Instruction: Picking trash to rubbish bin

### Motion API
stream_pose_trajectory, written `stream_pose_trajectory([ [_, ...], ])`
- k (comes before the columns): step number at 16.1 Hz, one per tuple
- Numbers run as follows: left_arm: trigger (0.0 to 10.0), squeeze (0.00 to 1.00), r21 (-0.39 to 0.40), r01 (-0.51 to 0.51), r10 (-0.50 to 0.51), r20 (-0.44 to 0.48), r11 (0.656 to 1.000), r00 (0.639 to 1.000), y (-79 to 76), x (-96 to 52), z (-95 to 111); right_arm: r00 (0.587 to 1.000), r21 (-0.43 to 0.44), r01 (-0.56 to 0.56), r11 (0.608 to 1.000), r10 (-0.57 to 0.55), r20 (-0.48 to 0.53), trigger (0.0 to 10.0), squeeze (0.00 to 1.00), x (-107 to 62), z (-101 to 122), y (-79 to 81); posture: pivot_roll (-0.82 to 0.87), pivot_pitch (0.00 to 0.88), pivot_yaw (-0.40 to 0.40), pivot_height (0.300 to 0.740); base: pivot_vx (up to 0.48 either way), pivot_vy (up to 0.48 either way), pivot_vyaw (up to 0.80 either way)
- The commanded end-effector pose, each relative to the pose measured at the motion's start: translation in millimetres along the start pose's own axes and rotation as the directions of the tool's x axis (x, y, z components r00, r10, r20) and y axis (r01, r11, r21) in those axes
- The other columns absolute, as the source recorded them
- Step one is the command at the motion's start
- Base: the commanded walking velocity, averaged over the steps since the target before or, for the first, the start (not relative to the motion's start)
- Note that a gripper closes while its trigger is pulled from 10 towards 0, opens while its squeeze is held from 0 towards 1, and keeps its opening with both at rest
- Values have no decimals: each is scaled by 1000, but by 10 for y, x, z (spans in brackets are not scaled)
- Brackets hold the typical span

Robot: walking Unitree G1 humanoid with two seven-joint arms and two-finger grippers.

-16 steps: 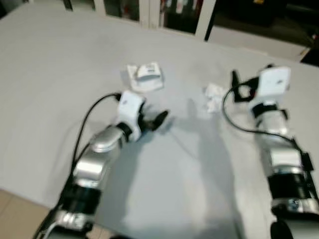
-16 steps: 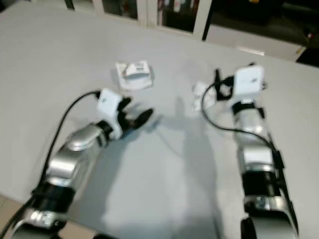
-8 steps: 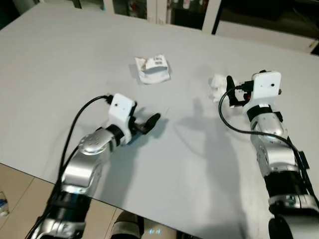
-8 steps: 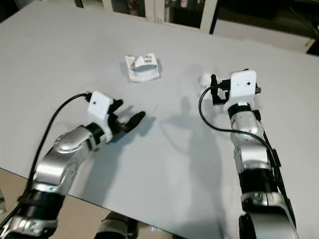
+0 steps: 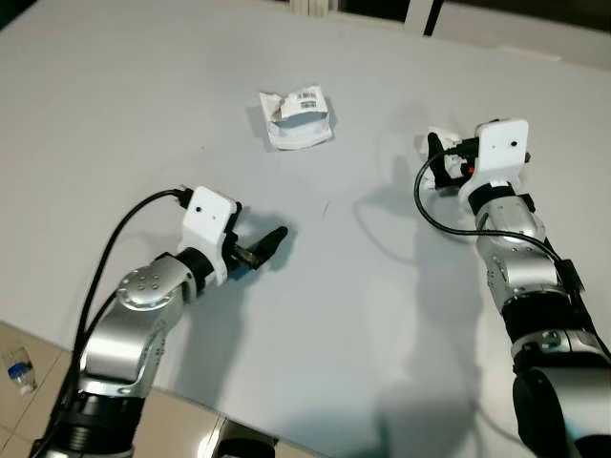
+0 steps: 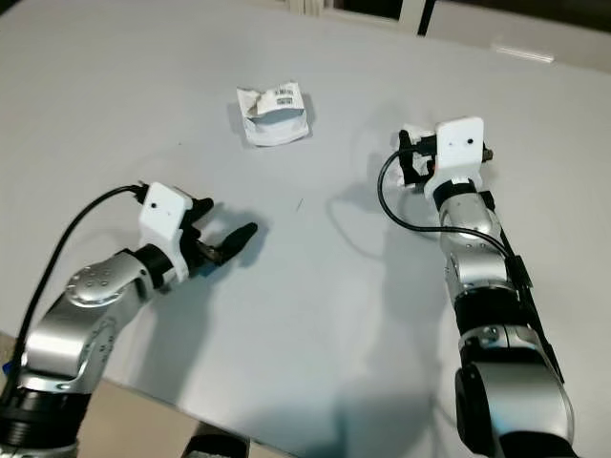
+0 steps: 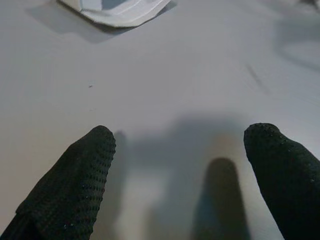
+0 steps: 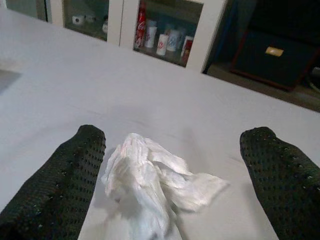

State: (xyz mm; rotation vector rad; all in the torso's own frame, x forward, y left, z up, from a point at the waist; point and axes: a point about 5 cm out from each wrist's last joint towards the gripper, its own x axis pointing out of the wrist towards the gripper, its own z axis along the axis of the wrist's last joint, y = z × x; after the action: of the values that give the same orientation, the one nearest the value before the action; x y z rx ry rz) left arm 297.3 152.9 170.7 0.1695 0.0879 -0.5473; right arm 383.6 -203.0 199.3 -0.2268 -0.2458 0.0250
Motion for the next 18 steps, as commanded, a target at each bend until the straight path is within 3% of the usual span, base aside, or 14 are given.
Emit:
stream_pose_trajectory([
  [1, 10000, 0, -8, 2, -2, -10, 1000, 1000, 9, -58, -8, 1000, -11, -7, 1000, 7, 2, 10000, 1000, 5, -19, 26, 489, 354, 42, 740, 0, 0, 0],
  [10, 10000, 0, 12, -11, 12, -52, 1000, 999, 48, -234, 6, 998, -46, -52, 998, 50, -32, 10000, 1000, 155, 12, 33, 550, 398, 59, 740, 0, 0, 0],
  [11, 10000, 0, 13, -12, 13, -55, 1000, 998, 51, -240, 8, 997, -37, -60, 997, 59, -45, 10000, 133, 162, -1, 47, 550, 398, 59, 740, 0, 0, 0],
  [12, 10000, 0, 13, -12, 13, -56, 1000, 998, 50, -244, 10, 997, -27, -54, 998, 52, -52, 10000, 133, 163, -11, 44, 550, 398, 59, 740, 0, 0, 0],
  [13, 10000, 0, 15, -11, 12, -61, 1000, 998, 51, -256, 17, 993, -15, -65, 998, 63, -101, 10000, 0, 161, -75, 81, 556, 401, 62, 740, 0, 0, 0],
  [14, 10000, 0, 17, -10, 11, -63, 1000, 998, 52, -262, 13, 988, 14, -85, 996, 86, -132, 10000, 0, 152, -120, 127, 560, 404, 63, 740, 0, 0, 0],
  [15, 10000, 0, 18, -9, 10, -65, 1000, 998, 53, -263, 9, 982, 41, -101, 994, 106, -157, 3608, 0, 140, -161, 171, 560, 404, 62, 740, 0, 0, 0],
  [16, 10000, 0, 17, -8, 9, -68, 1000, 998, 52, -271, 6, 966, 111, -133, 985, 154, -208, 0, 0, 104, -258, 275, 563, 404, 61, 740, 0, 0, 0],
  [18, 10000, 0, 16, -7, 8, -74, 1000, 997, 43, -277, -3, 939, 166, -181, 970, 220, -263, 0, 0, 33, -387, 418, 564, 401, 59, 740, 0, 0, 0],
])
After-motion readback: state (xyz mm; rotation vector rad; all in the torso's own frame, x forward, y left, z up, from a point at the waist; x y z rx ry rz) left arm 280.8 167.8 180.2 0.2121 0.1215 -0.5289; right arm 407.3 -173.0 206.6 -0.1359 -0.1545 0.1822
